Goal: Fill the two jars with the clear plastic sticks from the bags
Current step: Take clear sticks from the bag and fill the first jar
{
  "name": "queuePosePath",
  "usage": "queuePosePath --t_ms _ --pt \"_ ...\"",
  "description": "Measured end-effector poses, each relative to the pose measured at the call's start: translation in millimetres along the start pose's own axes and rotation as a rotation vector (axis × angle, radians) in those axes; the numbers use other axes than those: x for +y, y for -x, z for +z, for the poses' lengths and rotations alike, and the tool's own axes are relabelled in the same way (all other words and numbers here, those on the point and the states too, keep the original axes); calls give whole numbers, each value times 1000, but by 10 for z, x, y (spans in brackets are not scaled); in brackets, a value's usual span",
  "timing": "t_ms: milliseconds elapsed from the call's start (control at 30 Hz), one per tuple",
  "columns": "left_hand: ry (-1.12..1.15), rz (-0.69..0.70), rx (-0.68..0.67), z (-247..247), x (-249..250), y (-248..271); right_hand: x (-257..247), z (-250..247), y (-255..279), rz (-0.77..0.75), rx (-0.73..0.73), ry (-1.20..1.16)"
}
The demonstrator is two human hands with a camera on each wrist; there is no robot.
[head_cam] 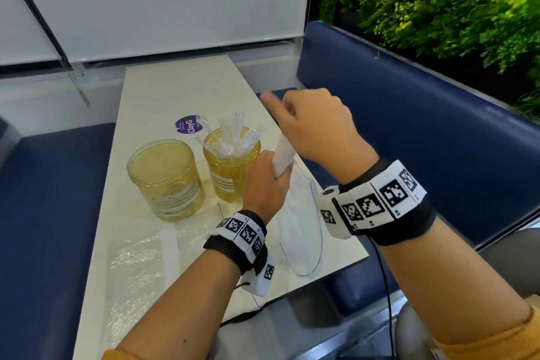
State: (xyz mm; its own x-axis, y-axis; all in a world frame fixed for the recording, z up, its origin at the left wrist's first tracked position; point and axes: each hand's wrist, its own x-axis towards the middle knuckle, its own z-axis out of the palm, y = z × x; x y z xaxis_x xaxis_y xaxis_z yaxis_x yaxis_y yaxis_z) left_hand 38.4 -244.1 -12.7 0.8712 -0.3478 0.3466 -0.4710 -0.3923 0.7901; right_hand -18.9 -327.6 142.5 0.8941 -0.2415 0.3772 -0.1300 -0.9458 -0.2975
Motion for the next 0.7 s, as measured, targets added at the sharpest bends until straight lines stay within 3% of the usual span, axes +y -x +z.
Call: queuePosePath --t_ms 67,167,233,333,467,600,700 --pt "30 -9 6 -19 7 -9 -46 131 -26 -70 104 -150" --pt "157 -59 0 -51 49 -16 -43 425 -29 -155 -92 -176" --pt "214 -102 15 -88 58 -7 -28 498 -30 -161 -94 -251" --pt "242 -108 27 -166 43 -1 25 503 -5 -132 61 -285" --pt "370 -28 48 -255 17 -21 17 639 23 -89 -61 -149" --pt "407 -7 73 -344 47 28 -63 759 26 -77 -40 -251" --pt "318 -64 37 -385 -80 69 -172 577 -121 -130 -23 -279"
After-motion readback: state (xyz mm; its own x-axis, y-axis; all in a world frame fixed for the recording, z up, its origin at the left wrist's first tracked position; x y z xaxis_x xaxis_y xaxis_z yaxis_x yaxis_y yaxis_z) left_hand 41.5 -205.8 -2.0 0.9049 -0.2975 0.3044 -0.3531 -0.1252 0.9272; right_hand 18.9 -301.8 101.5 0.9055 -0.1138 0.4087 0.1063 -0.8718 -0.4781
